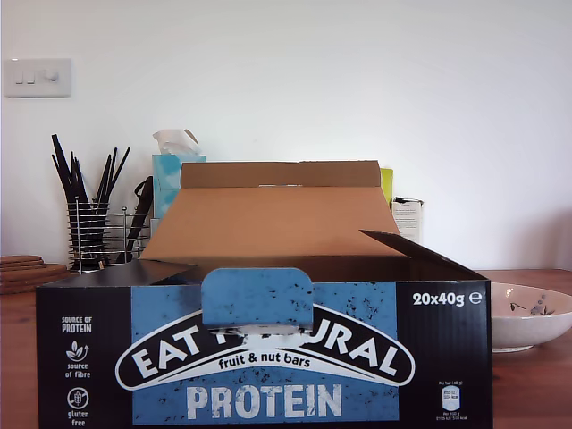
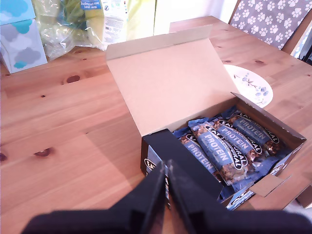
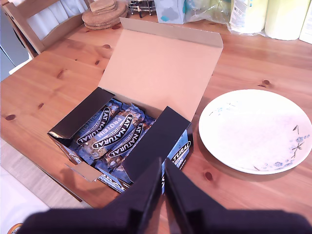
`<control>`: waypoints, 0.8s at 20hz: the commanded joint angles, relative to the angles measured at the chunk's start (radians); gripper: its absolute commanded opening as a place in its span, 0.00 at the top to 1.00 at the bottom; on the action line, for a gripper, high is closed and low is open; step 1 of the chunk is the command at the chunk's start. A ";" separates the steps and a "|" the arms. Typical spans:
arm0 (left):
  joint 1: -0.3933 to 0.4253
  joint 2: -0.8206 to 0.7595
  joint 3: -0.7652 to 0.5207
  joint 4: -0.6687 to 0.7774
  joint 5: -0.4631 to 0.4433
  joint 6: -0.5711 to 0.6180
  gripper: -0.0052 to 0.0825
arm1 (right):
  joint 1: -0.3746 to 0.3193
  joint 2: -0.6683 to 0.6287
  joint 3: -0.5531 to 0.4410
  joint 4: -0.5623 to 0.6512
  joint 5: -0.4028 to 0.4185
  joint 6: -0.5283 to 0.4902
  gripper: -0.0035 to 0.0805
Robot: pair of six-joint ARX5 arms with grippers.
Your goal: Spread the side flaps of the carton box of snackbars
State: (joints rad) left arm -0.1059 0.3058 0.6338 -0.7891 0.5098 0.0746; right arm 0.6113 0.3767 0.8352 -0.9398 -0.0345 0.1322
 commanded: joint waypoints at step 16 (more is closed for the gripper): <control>-0.002 0.003 0.000 0.004 0.010 0.034 0.97 | 0.001 -0.006 -0.017 0.141 0.490 -0.063 0.97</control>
State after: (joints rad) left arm -0.1059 0.3058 0.6338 -0.7891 0.5159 0.0937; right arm 0.6106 0.3767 0.8352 -0.8055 0.4175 0.0738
